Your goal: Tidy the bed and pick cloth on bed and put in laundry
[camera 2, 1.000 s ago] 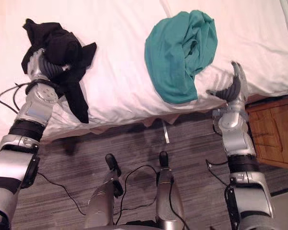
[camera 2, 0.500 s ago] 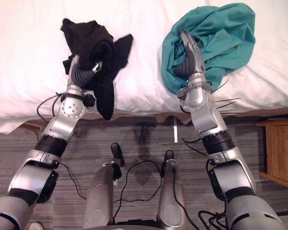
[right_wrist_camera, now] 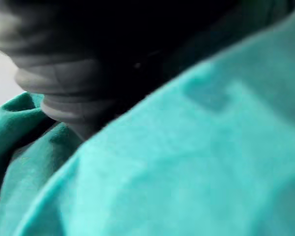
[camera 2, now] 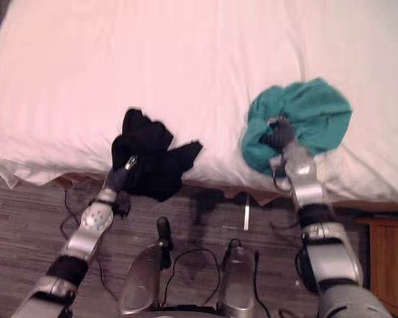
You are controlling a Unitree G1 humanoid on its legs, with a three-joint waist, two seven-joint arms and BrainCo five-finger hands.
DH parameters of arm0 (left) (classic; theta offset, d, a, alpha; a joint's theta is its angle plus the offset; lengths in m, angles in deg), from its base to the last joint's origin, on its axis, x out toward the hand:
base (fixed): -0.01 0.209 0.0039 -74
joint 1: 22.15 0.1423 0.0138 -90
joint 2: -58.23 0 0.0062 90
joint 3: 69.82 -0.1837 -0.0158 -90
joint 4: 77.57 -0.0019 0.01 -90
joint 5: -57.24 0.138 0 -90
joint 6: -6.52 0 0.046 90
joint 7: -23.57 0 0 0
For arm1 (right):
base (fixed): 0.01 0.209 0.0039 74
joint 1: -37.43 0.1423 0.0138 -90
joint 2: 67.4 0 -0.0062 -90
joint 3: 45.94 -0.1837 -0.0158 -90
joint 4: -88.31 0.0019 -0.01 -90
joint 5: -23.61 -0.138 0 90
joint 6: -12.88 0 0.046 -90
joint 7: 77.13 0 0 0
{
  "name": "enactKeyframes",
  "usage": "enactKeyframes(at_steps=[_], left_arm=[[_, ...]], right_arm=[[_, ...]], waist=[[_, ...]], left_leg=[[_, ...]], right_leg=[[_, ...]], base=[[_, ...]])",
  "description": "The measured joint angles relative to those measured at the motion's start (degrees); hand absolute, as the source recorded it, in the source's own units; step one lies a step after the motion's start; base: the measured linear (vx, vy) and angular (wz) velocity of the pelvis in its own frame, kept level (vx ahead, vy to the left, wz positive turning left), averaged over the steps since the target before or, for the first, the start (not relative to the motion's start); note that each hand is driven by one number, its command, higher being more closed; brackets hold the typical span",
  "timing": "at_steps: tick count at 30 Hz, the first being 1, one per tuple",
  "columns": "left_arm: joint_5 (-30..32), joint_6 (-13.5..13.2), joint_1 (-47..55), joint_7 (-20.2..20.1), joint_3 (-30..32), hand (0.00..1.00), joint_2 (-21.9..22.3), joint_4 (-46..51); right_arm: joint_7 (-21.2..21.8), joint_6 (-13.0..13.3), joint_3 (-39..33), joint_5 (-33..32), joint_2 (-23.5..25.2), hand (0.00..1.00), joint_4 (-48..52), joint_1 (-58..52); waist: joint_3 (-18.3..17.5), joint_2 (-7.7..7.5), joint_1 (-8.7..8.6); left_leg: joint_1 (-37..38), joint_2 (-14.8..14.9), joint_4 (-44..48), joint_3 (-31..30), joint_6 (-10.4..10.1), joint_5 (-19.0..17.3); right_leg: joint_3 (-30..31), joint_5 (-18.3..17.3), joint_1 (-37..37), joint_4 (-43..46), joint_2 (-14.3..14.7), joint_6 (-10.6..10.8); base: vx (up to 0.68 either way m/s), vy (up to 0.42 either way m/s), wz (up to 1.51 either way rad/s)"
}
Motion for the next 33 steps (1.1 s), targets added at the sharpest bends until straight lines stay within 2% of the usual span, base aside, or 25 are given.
enactKeyframes(at_steps=[2, 4, 5, 6, 9, 11, 12, 13, 14, 15, 16, 17, 18, 19, 20, 21, 22, 23, 24, 25, 26, 27, 30, 31, 33], left_arm=[[-0.63, 0.57, 4.69, 0.22, 0.68, 1.0, 2.03, 1.19], [-2.5, 1.28, 12.47, 0.5, 2.83, 1.0, 6.18, 2.99], [-3.38, 1.42, 13.71, 0.62, 3.25, 1.0, 6.94, 3.18], [-5.62, 1.61, 16.47, 1.44, 4.17, 1.0, 8.98, 3.18], [-12.78, 1.61, 19.62, 3.2, 4.39, 1.0, 12.52, 3.2], [-16.47, 1.43, 20.74, 3.92, 4.46, 1.0, 14.55, 3.2], [-19.05, 1.32, 21.15, 3.73, 4.42, 1.0, 15.6, 3.18], [-19.66, 1.21, 21.18, 3.6, 4.37, 1.0, 15.85, 3.18], [-20.82, 0.56, 21.26, 2.71, 4.23, 1.0, 16.11, 3.11], [-21.73, -0.75, 21.26, 1.47, 4.14, 1.0, 17.17, 2.55], [-21.99, -1.3, 21.08, 1.2, 4.08, 1.0, 17.42, 2.17], [-23.53, -2.63, 20.82, 0.43, 5.0, 1.0, 17.48, 2.14], [-25.2, -3.5, 20.44, 0.18, 5.94, 1.0, 16.84, -0.19], [-25.85, -3.33, 19.93, 0.25, 6.12, 1.0, 16.7, -1.49], [-27.38, -3.16, 21.03, 0.27, 6.19, 1.0, 16.85, -2.7], [-27.86, -2.88, 22.36, 0.23, 6.18, 1.0, 17.25, -2.84], [-27.99, -2.12, 23.12, 0.17, 6.3, 1.0, 17.63, -4.1], [-27.98, -1.53, 23.53, 0.05, 6.31, 1.0, 17.49, -4.35], [-27.98, -0.83, 23.87, -0.17, 6.18, 1.0, 17.21, -4.38], [-28.24, -0.7, 23.67, -0.99, 6.12, 1.0, 16.03, -4.6], [-28.26, -0.7, 23.43, -1.36, 6.05, 1.0, 15.34, -4.68], [-28.26, -0.7, 22.43, -2.48, 5.76, 1.0, 14.24, -5.88], [-28.23, -0.73, 20.25, -3.2, 3.62, 1.0, 13.27, -7.24], [-28.29, -0.85, 18.62, -4.12, 2.82, 1.0, 13.31, -9.24], [-28.42, -0.87, 18.07, -4.95, 1.33, 1.0, 13.13, -10.43]], right_arm=[[1.65, 1.48, -0.63, -4.87, 2.99, 1.0, 4.18, -8.13], [7.73, 2.83, -0.31, -11.89, 9.55, 1.0, 11.42, -22.16], [9.5, 2.94, -0.1, -13.35, 11.04, 1.0, 12.22, -24.74], [13.17, 2.99, 1.26, -15.84, 14.56, 1.0, 13.38, -30.15], [18.78, 2.7, 7.16, -17.38, 18.21, 1.0, 13.38, -34.83], [18.99, 2.75, 10.4, -17.23, 18.76, 1.0, 13.73, -34.95], [18.51, 2.79, 11.69, -16.96, 19.85, 1.0, 13.94, -34.97], [18.33, 2.8, 11.73, -16.7, 20.3, 1.0, 14.04, -34.97], [17.51, 2.86, 11.77, -15.82, 20.69, 1.0, 14.62, -34.84], [15.62, 3.13, 11.96, -14.85, 19.34, 1.0, 15.41, -34.74], [15.0, 3.3, 12.05, -14.72, 18.49, 1.0, 15.39, -34.42], [13.84, 3.52, 12.37, -14.47, 17.47, 1.0, 15.42, -33.29], [12.51, 3.72, 12.81, -14.49, 16.22, 1.0, 14.6, -31.96], [11.81, 3.55, 12.98, -14.42, 15.9, 1.0, 13.82, -31.63], [10.8, 3.6, 13.39, -13.82, 15.2, 1.0, 13.64, -31.19], [9.87, 4.01, 13.53, -13.58, 14.85, 1.0, 13.63, -31.2], [7.89, 4.08, 13.54, -13.0, 14.54, 1.0, 13.16, -31.36], [6.65, 4.04, 13.7, -12.71, 14.57, 1.0, 12.96, -31.34], [5.42, 4.05, 13.91, -12.72, 14.62, 1.0, 12.85, -31.36], [3.51, 4.37, 13.8, -12.85, 16.18, 1.0, 12.81, -32.45], [2.9, 4.46, 13.77, -12.85, 16.78, 1.0, 12.79, -33.09], [1.55, 4.81, 13.65, -12.84, 17.57, 1.0, 12.79, -34.98], [-0.15, 6.95, 12.69, -12.81, 17.86, 1.0, 12.8, -38.72], [-1.08, 7.74, 10.96, -12.84, 18.48, 1.0, 11.6, -39.04], [-1.98, 8.6, 9.07, -12.88, 19.46, 1.0, 10.89, -39.26]], waist=[[-1.92, -0.24, -0.08], [-6.2, -0.99, -0.34], [-6.79, -1.1, -0.36], [-7.75, -1.24, -0.45], [-9.41, -0.38, -0.33], [-9.77, 0.21, -0.23], [-9.91, 0.05, -0.12], [-10.0, -0.17, -0.05], [-10.19, -0.38, 0.42], [-10.11, 1.07, 0.98], [-10.07, 1.98, 0.9], [-10.28, 2.91, 1.21], [-10.56, 3.87, 1.45], [-10.79, 3.34, 1.9], [-10.98, 3.09, 2.82], [-11.22, 3.38, 3.0], [-11.08, 3.33, 2.88], [-11.39, 3.83, 3.26], [-11.26, 3.55, 3.22], [-11.35, 2.56, 2.32], [-11.4, 2.09, 1.99], [-11.56, 1.5, 0.99], [-12.05, 0.82, -0.51], [-12.07, 1.02, -1.34], [-12.23, 0.72, -1.78]], left_leg=[[2.99, -0.07, -1.27, 0.44, -0.01, -0.01], [6.16, -0.05, -2.3, 1.4, -0.01, -0.01], [6.96, -0.03, -2.62, 1.51, -0.01, -0.01], [8.81, 0.03, -3.41, 1.47, -0.02, 0.0], [10.48, 0.05, -5.43, 0.53, -0.64, 0.52], [10.2, -0.17, -5.66, -0.12, -0.64, 0.64], [8.91, -1.31, -5.54, 1.22, 1.39, 2.22], [8.02, -2.14, -5.48, 2.59, 3.09, 3.4], [6.59, -3.83, -5.26, 7.45, 7.78, 5.85], [5.18, -4.56, -5.28, 14.7, 14.9, 8.59], [4.68, -4.49, -5.84, 16.36, 16.17, 9.4], [4.66, -5.12, -7.66, 18.2, 19.02, 8.36], [5.03, -4.07, -5.21, 21.89, 14.11, 0.25], [4.98, -3.85, -3.87, 23.53, 12.76, -1.38], [5.97, -3.59, -2.32, 24.77, 12.38, -1.35], [6.97, -3.57, -2.49, 24.59, 10.85, -1.36], [6.93, -5.73, -2.55, 21.2, 11.69, -2.06], [7.06, -6.67, -2.52, 19.24, 12.36, -2.53], [7.39, -7.63, -2.42, 16.84, 12.9, -2.9], [7.7, -9.16, -2.96, 11.63, 12.54, -2.67], [8.03, -9.78, -3.69, 9.76, 12.14, -2.39], [9.44, -11.09, -5.89, 6.08, 11.09, -1.67], [11.08, -13.45, -8.86, 0.31, 9.64, -0.65], [11.46, -14.14, -9.6, -3.13, 8.98, -0.18], [12.11, -14.6, -10.34, -4.22, 8.43, 0.2]], right_leg=[[-0.37, 0.29, 3.6, -2.58, 0.33, -0.09], [-0.56, 0.69, 7.98, -6.45, 0.87, -0.43], [-0.59, 0.71, 8.89, -7.14, 1.0, -0.46], [-0.74, 0.81, 11.06, -8.77, 1.45, -0.47], [-2.92, 0.82, 13.7, -10.77, 1.84, -0.44], [-7.73, 0.82, 15.85, -10.97, 1.8, -0.43], [-13.92, 0.82, 18.29, -10.8, 1.26, -0.43], [-16.83, 0.82, 19.23, -10.46, 0.75, -0.44], [-23.02, 0.84, 20.46, -8.33, -0.29, -0.48], [-28.98, -0.32, 19.3, -0.06, -1.67, -1.16], [-29.8, -2.94, 18.62, 1.64, -0.98, -1.42], [-30.97, -3.69, 18.78, -7.36, 2.3, -1.7], [-37.75, -1.77, 21.16, -8.64, 2.95, -2.02], [-39.92, -1.99, 21.91, -7.76, 2.13, -1.84], [-42.56, -2.42, 22.94, -5.19, 0.4, -1.22], [-44.04, -3.17, 23.95, -2.58, -0.83, -0.66], [-43.96, -3.22, 23.47, 5.0, -4.53, -0.76], [-41.95, -2.8, 22.13, 11.67, -6.99, -5.15], [-37.65, -1.12, 19.34, 19.51, -9.1, -11.16], [-24.83, -2.07, 14.19, 23.34, -6.51, -10.05], [-20.35, -2.99, 12.51, 22.84, -4.51, -8.41], [-13.26, -4.67, 10.25, 19.93, -0.93, -5.59], [-3.01, -5.77, 6.41, 11.43, 2.86, -3.54], [3.85, -4.93, 5.1, 4.93, 5.54, -2.19], [8.64, -2.96, 4.81, -0.85, 6.62, -0.91]], base=[[0.27, -0.086, -0.01], [0.26, -0.094, -0.08], [0.21, -0.096, -0.13], [0.17, -0.097, -0.12], [0.12, -0.083, 0.19], [0.08, -0.037, 1.05], [0.06, -0.002, 1.56], [0.06, 0.016, 2.44], [0.08, 0.039, 2.97], [0.05, 0.06, 3.15], [-0.02, 0.098, 3.25], [-0.07, 0.121, 3.11], [-0.04, 0.105, 2.86], [0.06, 0.048, 2.32], [0.15, -0.007, 1.43], [0.16, 0.043, 1.8], [0.12, 0.127, 1.43], [0.04, 0.156, 1.39], [0.05, 0.139, 1.49], [0.05, 0.069, 1.58], [0.13, 0.037, 2.14], [0.17, -0.015, 1.98], [0.14, -0.032, 1.8], [0.12, -0.056, 1.74], [0.09, -0.058, 1.36]])
